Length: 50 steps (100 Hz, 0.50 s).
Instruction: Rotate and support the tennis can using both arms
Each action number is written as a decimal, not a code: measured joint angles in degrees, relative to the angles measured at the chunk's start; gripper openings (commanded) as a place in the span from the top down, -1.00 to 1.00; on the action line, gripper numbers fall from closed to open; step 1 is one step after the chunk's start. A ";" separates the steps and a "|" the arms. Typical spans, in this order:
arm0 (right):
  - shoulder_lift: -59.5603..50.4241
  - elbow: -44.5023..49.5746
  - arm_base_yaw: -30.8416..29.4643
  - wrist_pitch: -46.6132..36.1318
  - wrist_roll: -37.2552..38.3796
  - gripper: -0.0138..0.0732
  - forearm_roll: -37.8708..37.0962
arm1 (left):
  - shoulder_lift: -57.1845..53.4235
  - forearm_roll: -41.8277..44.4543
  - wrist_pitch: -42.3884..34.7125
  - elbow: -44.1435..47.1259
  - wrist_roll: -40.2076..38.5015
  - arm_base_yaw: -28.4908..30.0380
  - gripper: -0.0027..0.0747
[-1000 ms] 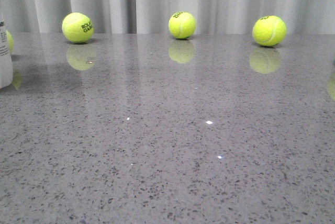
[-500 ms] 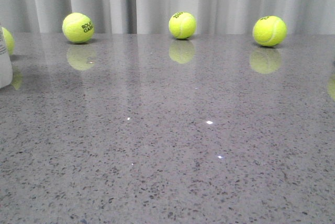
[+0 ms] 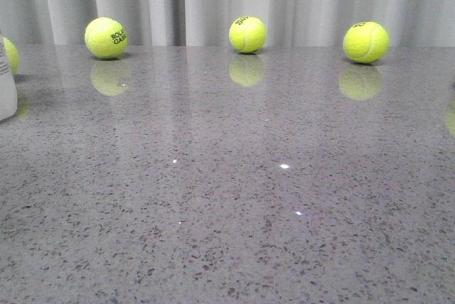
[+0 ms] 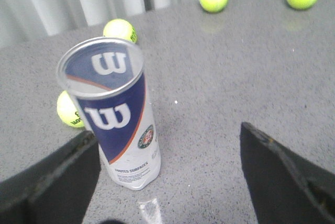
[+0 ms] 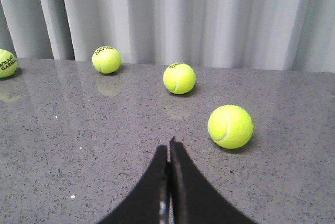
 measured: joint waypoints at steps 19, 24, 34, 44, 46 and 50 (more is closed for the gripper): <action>0.00 0.00 0.00 0.00 0.00 0.84 0.00 | -11.91 -0.83 -14.31 17.42 -1.29 0.00 -0.45; 0.00 0.00 0.00 0.00 0.00 0.84 0.00 | -14.29 -0.98 -17.67 21.41 -1.32 0.00 -0.45; 0.00 0.00 0.00 0.00 0.00 0.84 0.00 | -18.00 -1.11 -24.36 28.13 -1.42 0.00 -0.41; 0.00 0.00 0.00 0.00 0.00 0.84 0.00 | -19.80 -1.21 -30.22 32.75 -1.45 0.00 -0.28; 0.00 0.00 0.00 0.00 0.00 0.84 0.00 | -19.95 -1.21 -31.32 33.36 -1.54 0.00 -0.24; 0.00 0.00 0.00 0.00 0.00 0.84 0.00 | -20.06 -1.21 -33.29 34.18 -1.54 0.00 -0.14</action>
